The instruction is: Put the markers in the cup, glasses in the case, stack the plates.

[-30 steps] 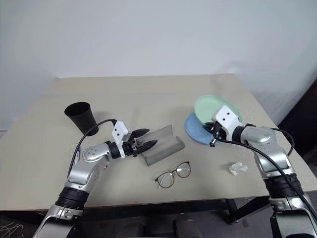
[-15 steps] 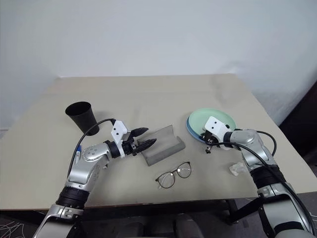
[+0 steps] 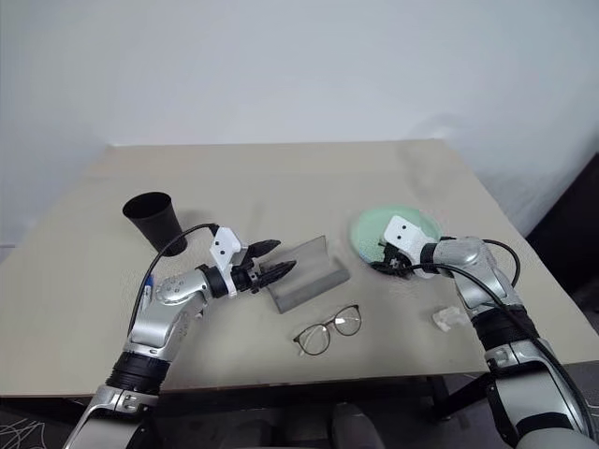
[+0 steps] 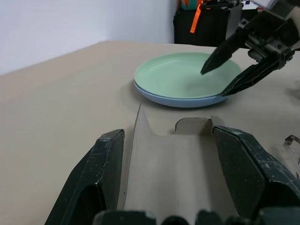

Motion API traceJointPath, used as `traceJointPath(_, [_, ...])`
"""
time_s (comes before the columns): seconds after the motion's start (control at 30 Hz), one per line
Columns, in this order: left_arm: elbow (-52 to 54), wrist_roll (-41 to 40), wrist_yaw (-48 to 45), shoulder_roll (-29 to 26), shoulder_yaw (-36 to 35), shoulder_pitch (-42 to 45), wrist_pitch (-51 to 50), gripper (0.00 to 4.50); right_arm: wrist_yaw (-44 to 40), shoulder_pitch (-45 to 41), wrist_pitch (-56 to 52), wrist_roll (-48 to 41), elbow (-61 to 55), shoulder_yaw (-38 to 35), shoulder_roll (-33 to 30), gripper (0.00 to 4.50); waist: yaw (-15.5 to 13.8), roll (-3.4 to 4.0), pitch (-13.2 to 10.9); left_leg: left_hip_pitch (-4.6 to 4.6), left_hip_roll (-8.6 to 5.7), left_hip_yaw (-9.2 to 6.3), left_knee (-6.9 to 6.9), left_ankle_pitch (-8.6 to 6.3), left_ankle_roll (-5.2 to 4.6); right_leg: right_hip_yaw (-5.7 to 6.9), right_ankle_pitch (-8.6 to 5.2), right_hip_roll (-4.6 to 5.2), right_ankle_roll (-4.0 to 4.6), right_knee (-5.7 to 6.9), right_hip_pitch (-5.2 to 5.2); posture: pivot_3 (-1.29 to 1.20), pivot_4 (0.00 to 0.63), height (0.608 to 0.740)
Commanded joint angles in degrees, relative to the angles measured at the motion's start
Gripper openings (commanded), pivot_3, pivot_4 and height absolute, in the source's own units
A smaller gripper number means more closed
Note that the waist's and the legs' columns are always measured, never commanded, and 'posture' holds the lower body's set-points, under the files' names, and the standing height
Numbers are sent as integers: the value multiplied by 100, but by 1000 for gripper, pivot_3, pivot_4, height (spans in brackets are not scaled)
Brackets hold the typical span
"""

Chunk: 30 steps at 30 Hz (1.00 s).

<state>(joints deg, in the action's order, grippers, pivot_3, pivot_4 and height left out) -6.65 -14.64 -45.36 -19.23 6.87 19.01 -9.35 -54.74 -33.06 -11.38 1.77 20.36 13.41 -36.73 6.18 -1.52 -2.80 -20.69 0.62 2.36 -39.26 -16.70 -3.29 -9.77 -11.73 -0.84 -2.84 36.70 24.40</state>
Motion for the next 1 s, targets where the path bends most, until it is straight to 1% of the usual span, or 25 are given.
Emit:
traceJointPath(0.03, [108,-17,1,26,-73,134,123,3138,-52,-52,-33,-202,-381,-336,-113,2591,-2,0,0,0,0,0,0,0,0,0,0,0,0,0,0,0,0,739])
traceJointPath(0.17, [111,-9,-10,43,-67,133,118,3138,-383,0,-114,-463,-641,-577,-330,2591,-3,0,0,-2,0,-1,0,0,0,0,0,1,0,-1,0,0,0,739])
traceJointPath(0.33, [107,-9,-40,52,-62,126,114,3138,-1291,121,-393,-908,-1044,-765,-961,2591,-39,0,0,-2,-3,-2,0,-1,-2,2,0,3,-1,-2,0,0,0,739])
traceJointPath(0.47, [79,-2,-66,82,-40,139,119,3138,-2068,410,-477,-915,-1226,-593,-1667,2591,-40,0,0,-2,-3,-1,-2,-1,-3,3,-1,5,-2,-2,-1,0,0,739])
traceJointPath(0.6, [62,4,-89,106,-46,144,132,3138,-2471,616,-322,-718,-1174,-401,-2135,2591,-37,0,0,1,-3,2,-5,-1,-3,4,-2,5,0,-2,-2,0,0,739])
traceJointPath(0.77, [37,22,-93,139,-40,164,135,3138,-2749,639,-137,-545,-959,-247,-2366,2591,-40,2,0,7,-1,11,-8,-1,-2,2,-6,2,7,0,-2,0,0,739])
traceJointPath(1.0, [30,28,-107,157,-38,162,137,3138,-3075,635,53,-400,-720,-98,-2441,2591,-39,2,0,3,-3,11,-12,-2,-4,3,-8,8,9,-1,-1,0,0,739])
